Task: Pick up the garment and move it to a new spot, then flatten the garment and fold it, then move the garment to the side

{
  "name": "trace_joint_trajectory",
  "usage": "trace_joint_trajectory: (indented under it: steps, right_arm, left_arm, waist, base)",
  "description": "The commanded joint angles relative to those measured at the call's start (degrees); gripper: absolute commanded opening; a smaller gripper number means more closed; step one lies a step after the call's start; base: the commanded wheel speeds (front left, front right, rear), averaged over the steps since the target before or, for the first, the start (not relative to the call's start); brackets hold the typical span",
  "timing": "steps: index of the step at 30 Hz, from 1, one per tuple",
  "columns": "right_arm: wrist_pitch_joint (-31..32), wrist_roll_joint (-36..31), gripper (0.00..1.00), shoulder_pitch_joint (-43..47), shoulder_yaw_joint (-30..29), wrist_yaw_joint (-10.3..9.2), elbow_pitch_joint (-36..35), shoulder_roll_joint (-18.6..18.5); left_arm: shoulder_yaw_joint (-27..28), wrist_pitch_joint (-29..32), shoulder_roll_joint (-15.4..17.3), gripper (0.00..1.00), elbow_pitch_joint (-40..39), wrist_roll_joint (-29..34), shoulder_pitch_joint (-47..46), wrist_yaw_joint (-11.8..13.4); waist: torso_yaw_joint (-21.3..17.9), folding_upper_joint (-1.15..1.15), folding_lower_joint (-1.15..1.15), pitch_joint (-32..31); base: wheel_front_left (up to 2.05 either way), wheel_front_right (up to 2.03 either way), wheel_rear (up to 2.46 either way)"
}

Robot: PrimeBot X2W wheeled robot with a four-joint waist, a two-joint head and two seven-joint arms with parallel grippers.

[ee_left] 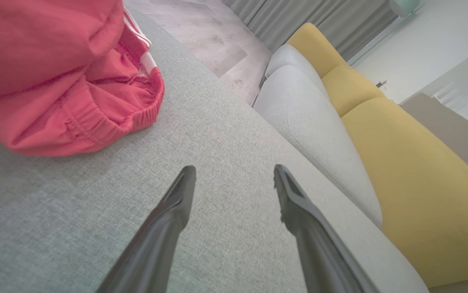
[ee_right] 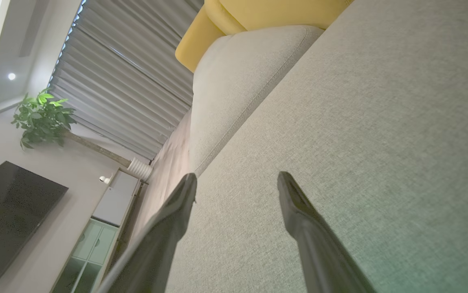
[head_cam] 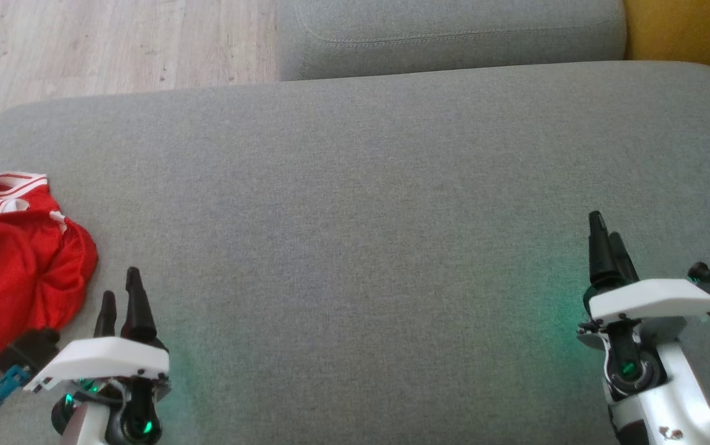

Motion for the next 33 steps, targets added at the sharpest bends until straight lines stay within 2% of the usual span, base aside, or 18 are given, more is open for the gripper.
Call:
trace_joint_trajectory:
  steps: [1, 33]
  right_arm:
    - [-0.79, -1.92, 1.00, -4.20, 0.91, -0.02, -1.29, -0.79]
    - [-6.36, -30.98, 1.00, -11.49, 4.63, -0.03, 7.57, -0.50]
  left_arm:
    - [0.27, -0.75, 1.72, 1.00, -1.27, 1.94, -4.01, 0.41]
    - [-4.38, -6.36, 3.04, 1.00, 4.55, 25.38, -8.69, 3.08]
  waist:
    - [0.03, 0.00, 0.00, 0.03]
    - [0.18, 0.00, 0.00, 0.71]
  base:
    - [0.00, 0.00, 0.00]
    - [0.00, 0.00, 0.00]
